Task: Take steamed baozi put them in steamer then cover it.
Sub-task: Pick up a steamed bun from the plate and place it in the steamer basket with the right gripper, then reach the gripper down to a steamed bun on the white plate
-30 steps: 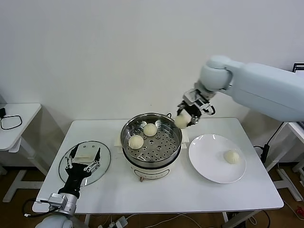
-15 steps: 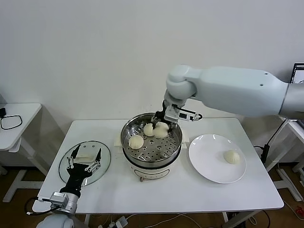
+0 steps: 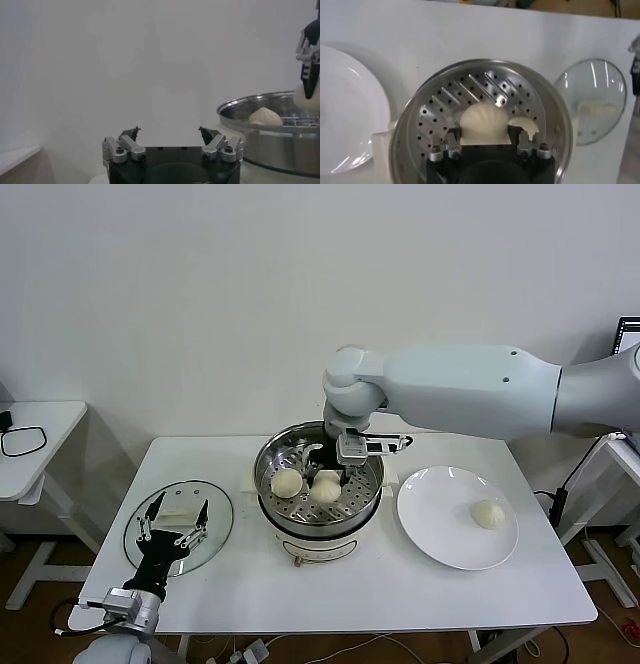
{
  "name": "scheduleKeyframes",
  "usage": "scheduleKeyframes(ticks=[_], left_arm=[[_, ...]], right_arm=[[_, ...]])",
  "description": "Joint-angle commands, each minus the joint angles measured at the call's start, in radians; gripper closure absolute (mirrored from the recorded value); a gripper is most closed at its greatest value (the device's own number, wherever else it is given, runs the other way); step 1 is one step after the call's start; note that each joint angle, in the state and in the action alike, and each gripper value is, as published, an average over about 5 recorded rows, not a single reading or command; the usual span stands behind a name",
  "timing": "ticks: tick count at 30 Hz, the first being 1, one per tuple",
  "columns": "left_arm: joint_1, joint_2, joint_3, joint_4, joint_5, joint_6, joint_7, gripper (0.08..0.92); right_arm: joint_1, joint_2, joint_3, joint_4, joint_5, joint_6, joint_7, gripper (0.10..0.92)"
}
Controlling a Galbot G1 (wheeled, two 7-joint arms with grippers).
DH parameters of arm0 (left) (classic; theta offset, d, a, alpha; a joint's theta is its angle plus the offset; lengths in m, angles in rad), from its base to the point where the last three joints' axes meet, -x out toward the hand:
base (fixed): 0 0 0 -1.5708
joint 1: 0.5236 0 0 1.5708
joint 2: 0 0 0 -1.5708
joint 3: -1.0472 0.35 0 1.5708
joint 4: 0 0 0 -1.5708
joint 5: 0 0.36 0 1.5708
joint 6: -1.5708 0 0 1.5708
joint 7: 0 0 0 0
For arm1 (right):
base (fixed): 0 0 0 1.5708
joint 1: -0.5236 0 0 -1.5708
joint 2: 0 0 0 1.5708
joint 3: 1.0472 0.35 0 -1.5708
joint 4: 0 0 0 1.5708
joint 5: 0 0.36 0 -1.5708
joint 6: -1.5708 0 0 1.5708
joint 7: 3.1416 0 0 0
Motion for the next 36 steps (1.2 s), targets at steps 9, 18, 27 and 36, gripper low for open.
scheduleKeyframes(ticks=[9,18,27,36], left_arm=[[0.003,-0.002,-0.011,0.010,0.000,-0.004,0.003,0.177],[0.003,0.000,-0.014,0.011,0.001,-0.005,0.004,0.177],[0.002,-0.003,-0.005,0.008,0.002,-0.005,0.004,0.177],[0.006,-0.003,0.006,-0.004,0.005,-0.004,0.004,0.177]], right_arm=[[-0.100,0.051,0.001,-0.037,-0.035,0.035,0.011,0.372],[-0.121,0.063,0.014,-0.052,-0.035,0.011,0.003,0.372],[-0.073,0.016,0.034,-0.009,-0.008,-0.045,-0.024,0.226],[0.106,-0.215,0.020,0.037,0.195,-0.152,-0.137,0.203]])
